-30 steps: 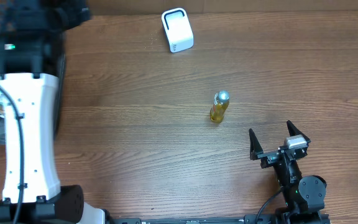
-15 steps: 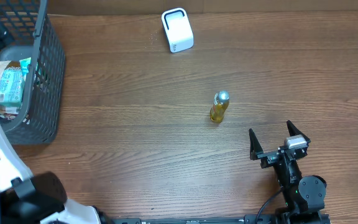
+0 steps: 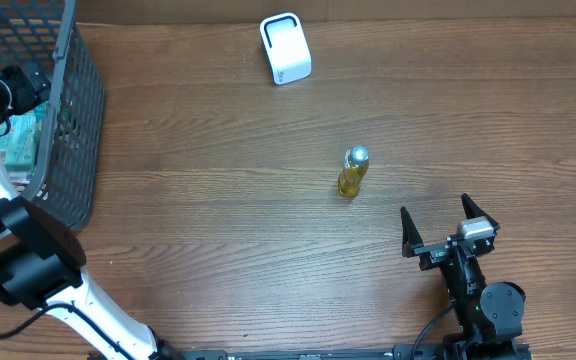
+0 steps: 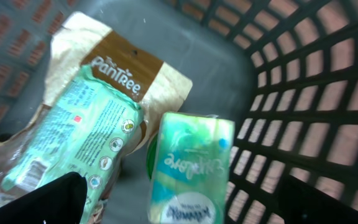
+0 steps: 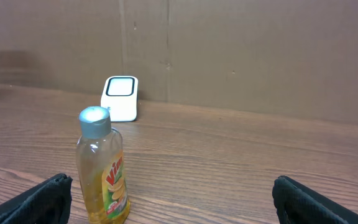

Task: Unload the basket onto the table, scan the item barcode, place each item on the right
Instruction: 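Reach the left gripper back into the basket toward the green-lidded tub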

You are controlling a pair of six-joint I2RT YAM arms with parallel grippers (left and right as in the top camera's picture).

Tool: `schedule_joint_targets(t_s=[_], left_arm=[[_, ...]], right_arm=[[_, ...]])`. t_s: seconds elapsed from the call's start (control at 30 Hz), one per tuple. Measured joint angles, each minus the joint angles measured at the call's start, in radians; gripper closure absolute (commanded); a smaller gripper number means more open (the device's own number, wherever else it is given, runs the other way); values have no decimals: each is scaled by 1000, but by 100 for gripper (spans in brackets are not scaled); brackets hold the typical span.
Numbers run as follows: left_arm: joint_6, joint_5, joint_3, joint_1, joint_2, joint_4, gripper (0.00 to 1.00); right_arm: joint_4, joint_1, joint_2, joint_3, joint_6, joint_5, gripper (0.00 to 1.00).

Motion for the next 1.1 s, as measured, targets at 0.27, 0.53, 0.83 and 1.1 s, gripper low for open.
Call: schedule_joint_targets(t_s=[0.27, 0.53, 0.83, 1.1], left_arm=[[68, 5, 0, 0, 102, 0, 0], [100, 37, 5, 0, 141, -2, 8], [106, 60, 14, 0, 148, -5, 10], [106, 52, 14, 5, 147, 2, 4]], right_arm=[[0, 0, 0, 0, 0, 0, 0], [0, 0, 0, 0, 0, 0, 0], [0, 0, 0, 0, 1, 0, 0], [0, 0, 0, 0, 0, 0, 0]])
